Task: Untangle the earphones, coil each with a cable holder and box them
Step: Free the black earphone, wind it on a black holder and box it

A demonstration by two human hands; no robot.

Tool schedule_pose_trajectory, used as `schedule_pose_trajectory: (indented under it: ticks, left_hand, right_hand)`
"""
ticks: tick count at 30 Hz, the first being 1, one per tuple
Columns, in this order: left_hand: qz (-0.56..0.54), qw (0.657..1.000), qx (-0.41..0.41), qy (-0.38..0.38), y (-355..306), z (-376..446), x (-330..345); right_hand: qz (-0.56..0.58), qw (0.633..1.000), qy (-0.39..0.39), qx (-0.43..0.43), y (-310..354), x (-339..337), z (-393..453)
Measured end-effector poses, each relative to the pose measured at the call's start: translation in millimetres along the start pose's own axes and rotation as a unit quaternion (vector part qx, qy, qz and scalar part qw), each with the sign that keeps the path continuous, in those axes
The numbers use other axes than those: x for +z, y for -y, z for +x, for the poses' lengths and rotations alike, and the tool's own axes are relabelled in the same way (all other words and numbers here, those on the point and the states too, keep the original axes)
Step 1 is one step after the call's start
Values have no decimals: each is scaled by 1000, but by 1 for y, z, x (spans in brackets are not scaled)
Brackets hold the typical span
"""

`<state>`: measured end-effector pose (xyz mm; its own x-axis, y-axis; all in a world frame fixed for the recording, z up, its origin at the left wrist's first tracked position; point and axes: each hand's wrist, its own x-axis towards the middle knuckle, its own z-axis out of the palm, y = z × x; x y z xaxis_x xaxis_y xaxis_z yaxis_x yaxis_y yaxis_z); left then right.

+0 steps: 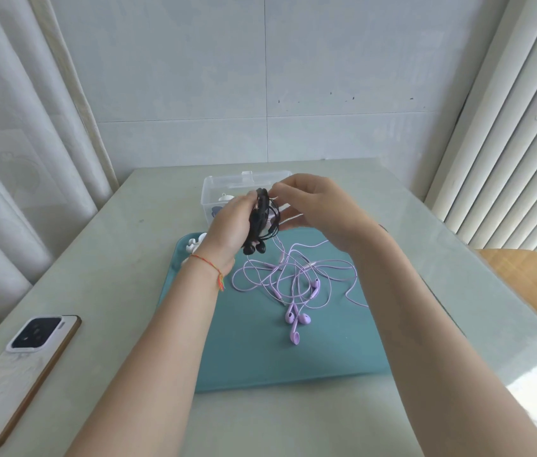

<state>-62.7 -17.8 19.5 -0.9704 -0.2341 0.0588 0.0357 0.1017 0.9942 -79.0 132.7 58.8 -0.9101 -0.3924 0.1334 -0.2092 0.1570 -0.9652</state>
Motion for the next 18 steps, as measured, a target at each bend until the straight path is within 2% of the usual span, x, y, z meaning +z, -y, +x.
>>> schedule_pose_trajectory:
  ticks: [2, 8, 11, 18]
  left_hand:
    - [18, 999, 30, -2, 1, -1, -1]
    - [-36, 996, 81, 10, -2, -3, -4]
    - [-30, 996, 75, 21, -2, -3, -10]
    - [-56, 996, 44, 54, 0, -2, -16]
  right_hand:
    - [9, 1000, 0, -1, -2, 3, -1]
    - [-38, 999, -33, -19, -6, 6, 3]
    - [-38, 998, -43, -15, -8, 3, 5]
    - [-77, 997, 6, 7, -11, 1, 4]
